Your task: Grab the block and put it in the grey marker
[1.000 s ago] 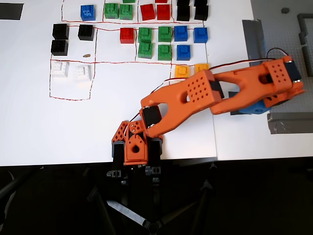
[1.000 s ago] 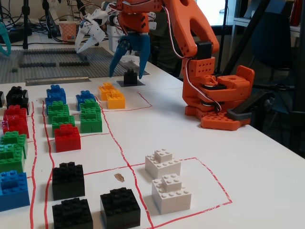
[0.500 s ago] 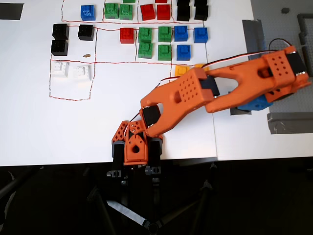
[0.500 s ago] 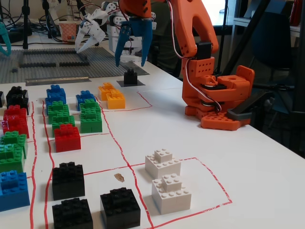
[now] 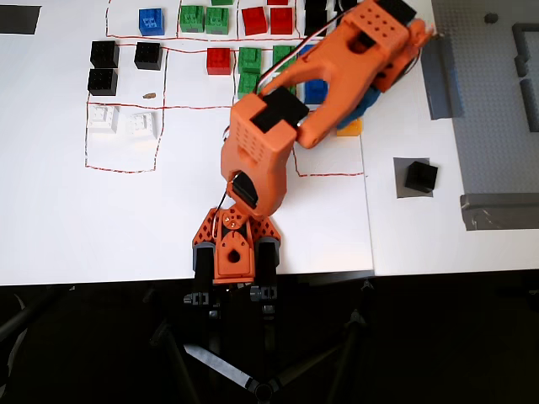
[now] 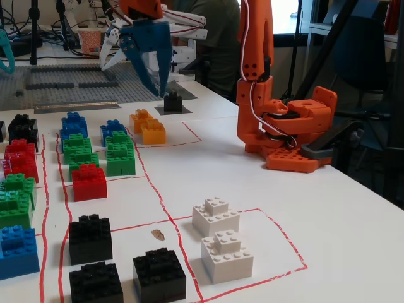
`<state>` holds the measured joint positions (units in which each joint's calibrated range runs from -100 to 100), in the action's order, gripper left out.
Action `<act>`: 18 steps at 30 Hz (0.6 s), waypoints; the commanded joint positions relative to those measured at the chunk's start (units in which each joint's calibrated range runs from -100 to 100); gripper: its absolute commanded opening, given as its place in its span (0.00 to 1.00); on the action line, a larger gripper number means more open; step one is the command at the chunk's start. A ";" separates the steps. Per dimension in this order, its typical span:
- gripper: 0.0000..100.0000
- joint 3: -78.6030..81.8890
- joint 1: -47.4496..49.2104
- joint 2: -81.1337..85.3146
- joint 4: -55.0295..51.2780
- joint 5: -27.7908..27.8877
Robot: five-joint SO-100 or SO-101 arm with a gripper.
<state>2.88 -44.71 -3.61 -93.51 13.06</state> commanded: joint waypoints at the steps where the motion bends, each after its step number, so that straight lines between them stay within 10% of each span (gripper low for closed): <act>1: 0.00 0.35 8.11 9.66 1.02 -5.67; 18: 0.00 10.33 39.47 14.84 8.04 -21.54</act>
<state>13.67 -8.27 3.70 -86.86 -7.11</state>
